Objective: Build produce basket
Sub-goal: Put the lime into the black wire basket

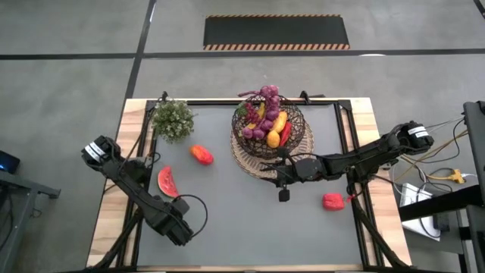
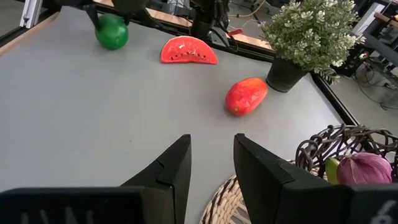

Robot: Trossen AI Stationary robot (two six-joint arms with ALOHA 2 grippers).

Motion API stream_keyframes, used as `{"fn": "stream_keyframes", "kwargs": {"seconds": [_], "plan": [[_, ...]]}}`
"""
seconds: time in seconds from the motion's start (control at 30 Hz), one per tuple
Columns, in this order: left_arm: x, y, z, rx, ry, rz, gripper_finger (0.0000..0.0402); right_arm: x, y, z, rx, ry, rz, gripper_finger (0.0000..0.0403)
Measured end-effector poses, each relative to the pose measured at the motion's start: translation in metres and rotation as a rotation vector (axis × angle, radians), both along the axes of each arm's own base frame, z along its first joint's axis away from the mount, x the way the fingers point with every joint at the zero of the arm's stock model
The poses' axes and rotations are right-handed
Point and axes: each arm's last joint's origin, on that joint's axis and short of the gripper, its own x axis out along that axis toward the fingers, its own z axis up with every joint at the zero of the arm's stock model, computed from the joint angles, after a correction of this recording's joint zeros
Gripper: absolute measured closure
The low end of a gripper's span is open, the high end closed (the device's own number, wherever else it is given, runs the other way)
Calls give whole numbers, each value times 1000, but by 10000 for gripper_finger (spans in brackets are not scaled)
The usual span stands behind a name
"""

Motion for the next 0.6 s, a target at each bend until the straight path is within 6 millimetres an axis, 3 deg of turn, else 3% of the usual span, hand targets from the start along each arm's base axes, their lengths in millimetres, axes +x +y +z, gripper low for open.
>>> {"fn": "stream_keyframes", "kwargs": {"seconds": [0.17, 0.33, 0.53, 0.6], "plan": [[0, 0, -9, -25, -25, -8, 136, 0, 0, 0, 0, 0, 0, 294], [-1, 0, -9, -26, -29, -35, 169, 0, 0, 0, 0, 0, 0, 294], [-1, 0, -6, -23, -50, -44, 200, 0, 0, 0, 0, 0, 0, 294], [1, 0, 1, 6, -129, -73, 200, 0, 0, 0, 0, 0, 0, 294]]}}
